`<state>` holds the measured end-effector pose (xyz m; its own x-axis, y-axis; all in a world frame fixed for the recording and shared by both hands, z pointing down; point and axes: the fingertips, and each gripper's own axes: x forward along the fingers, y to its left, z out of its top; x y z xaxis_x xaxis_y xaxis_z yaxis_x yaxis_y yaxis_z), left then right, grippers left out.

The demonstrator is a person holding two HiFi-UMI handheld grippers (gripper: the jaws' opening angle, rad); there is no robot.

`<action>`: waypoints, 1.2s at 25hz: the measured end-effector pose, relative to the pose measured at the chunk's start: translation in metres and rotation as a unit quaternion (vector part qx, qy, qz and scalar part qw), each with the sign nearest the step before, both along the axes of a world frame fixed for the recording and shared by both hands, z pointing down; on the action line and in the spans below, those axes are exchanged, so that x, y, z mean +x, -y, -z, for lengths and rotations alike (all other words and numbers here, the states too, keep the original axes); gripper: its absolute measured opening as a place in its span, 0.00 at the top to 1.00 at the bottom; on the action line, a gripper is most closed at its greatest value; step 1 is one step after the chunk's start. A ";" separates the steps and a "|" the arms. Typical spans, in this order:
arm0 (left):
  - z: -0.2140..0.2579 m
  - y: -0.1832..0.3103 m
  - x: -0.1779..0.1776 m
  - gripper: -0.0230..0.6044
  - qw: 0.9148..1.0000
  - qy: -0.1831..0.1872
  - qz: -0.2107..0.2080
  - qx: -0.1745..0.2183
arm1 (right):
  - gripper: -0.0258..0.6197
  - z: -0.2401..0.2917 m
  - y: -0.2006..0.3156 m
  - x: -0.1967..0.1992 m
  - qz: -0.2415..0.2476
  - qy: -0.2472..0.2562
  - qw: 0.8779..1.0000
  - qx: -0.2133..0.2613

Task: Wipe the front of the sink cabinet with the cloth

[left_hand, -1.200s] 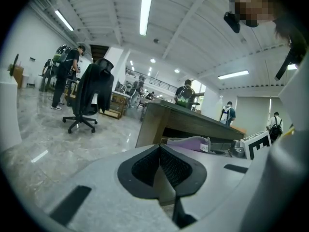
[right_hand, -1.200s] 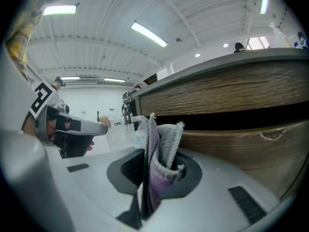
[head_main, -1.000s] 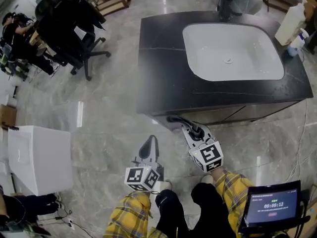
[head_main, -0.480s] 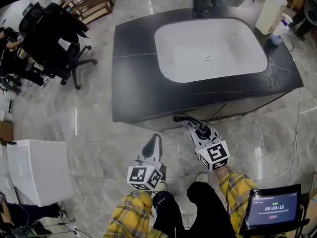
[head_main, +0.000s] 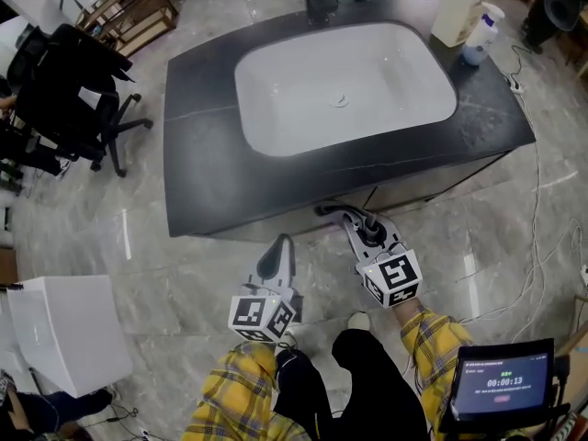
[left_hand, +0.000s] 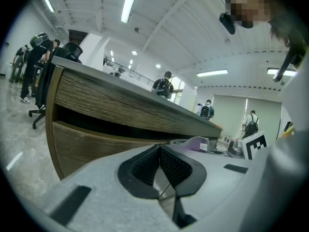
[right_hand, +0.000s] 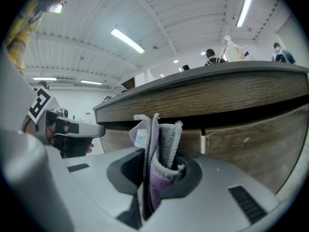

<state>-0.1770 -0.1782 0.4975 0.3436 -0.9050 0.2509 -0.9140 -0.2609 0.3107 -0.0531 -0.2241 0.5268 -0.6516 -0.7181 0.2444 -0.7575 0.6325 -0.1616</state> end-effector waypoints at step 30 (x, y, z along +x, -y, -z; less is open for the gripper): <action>-0.020 -0.035 -0.013 0.95 0.999 0.016 0.002 -0.037 | 0.89 -0.017 -0.072 -0.028 0.027 0.010 0.998 -0.051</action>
<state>-0.1895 -0.1435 0.5178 0.3300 -0.8852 0.3281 -0.9251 -0.2340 0.2992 -0.0816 -0.1520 0.5440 -0.6947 -0.6534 0.3009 -0.7183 0.6519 -0.2430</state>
